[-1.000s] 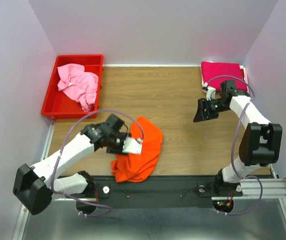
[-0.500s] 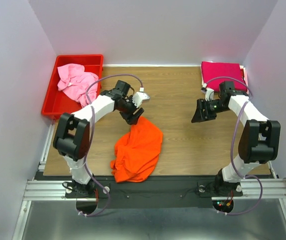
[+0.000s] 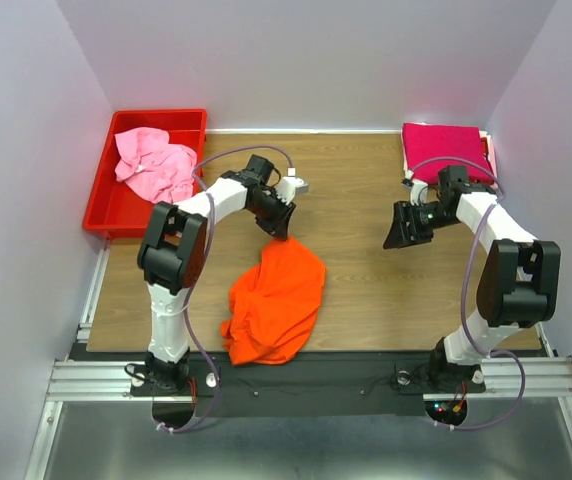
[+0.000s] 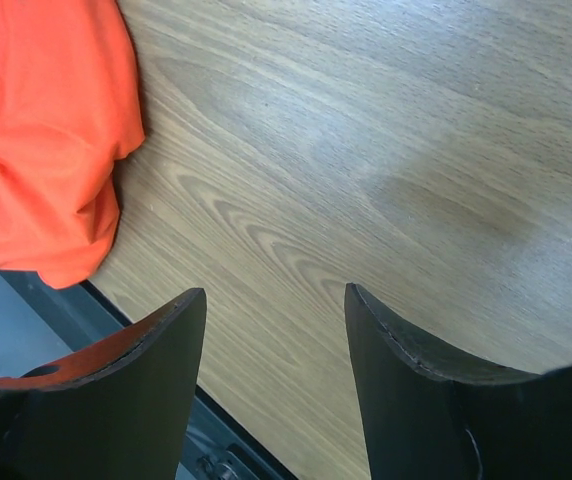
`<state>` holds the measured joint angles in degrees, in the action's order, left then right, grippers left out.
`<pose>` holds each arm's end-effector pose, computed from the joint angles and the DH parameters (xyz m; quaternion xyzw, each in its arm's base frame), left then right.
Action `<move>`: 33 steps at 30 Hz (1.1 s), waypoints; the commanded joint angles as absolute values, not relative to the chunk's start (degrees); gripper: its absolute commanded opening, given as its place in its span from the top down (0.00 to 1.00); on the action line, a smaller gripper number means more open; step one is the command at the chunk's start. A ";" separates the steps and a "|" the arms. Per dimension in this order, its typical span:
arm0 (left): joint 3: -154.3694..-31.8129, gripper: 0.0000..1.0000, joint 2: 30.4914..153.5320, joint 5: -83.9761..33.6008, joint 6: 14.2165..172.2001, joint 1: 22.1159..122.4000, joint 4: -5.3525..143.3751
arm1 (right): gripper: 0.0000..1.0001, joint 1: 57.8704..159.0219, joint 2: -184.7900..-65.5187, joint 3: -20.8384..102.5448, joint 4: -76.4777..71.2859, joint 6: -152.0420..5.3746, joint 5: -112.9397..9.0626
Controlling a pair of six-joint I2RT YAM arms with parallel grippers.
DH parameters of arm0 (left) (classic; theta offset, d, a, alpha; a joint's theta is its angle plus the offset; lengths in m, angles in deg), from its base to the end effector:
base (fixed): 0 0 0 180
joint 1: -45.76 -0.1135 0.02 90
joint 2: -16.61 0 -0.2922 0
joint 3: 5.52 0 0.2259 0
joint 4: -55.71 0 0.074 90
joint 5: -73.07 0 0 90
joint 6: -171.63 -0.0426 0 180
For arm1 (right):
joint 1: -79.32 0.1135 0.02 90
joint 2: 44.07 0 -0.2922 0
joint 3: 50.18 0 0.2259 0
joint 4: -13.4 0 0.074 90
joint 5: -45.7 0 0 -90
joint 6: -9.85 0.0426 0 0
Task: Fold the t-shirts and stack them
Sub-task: Flatten the tshirt out
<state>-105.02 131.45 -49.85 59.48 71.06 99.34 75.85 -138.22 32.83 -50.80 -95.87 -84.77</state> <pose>0.3673 -0.1992 0.2249 0.4412 0.8155 -0.2800 0.2489 0.2909 0.0101 0.2583 -0.1432 0.9206 0.3183 0.1752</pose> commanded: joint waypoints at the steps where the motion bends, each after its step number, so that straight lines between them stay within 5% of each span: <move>1: -113.53 0.90 134.98 -55.23 60.71 71.16 104.06 | 0.37 74.58 -135.48 32.90 -49.72 -96.85 -84.12; 2: -115.21 0.99 135.34 -55.77 60.71 71.25 104.94 | 0.38 73.79 -135.13 32.81 -49.73 -96.85 -83.94; 7: -129.35 1.00 135.52 -54.37 60.62 74.57 109.60 | 0.41 69.57 -133.99 33.15 -49.81 -97.64 -84.02; 14: -175.14 1.00 139.68 -50.50 56.34 90.83 118.14 | 0.41 61.66 -136.01 38.33 -50.08 -97.02 -87.27; 19: -147.12 1.00 116.57 -53.76 46.68 92.78 103.48 | 0.40 60.86 -133.73 40.10 -50.43 -97.20 -85.78; 26: -118.18 1.00 93.47 -45.68 32.24 90.07 112.60 | 0.40 60.60 -131.88 40.01 -50.43 -97.37 -85.69; 33: -75.27 1.00 86.74 -38.73 31.27 80.06 100.23 | 0.40 60.69 -133.54 36.94 -50.78 -99.83 -85.87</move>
